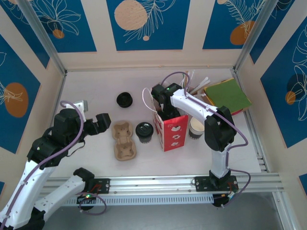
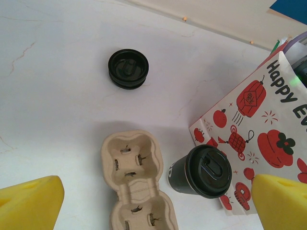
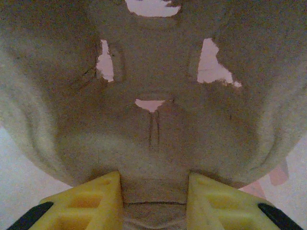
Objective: Pack the takeout coffee
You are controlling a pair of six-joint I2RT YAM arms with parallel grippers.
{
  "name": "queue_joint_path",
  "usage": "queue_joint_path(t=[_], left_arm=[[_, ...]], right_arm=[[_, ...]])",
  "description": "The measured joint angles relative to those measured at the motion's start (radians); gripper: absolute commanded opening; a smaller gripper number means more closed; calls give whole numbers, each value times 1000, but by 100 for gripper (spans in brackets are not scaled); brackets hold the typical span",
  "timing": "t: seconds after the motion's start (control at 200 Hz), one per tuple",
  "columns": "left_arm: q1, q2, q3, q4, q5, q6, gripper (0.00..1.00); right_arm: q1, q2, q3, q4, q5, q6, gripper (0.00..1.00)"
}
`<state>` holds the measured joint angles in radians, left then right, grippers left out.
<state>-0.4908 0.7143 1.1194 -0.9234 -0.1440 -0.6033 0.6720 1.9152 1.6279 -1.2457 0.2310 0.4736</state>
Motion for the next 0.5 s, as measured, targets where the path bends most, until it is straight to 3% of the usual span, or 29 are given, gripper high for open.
queue_joint_path(t=[0.5], left_arm=[[0, 0, 0, 0, 0, 0, 100]], right_arm=[[3, 0, -25, 0, -4, 7, 34]])
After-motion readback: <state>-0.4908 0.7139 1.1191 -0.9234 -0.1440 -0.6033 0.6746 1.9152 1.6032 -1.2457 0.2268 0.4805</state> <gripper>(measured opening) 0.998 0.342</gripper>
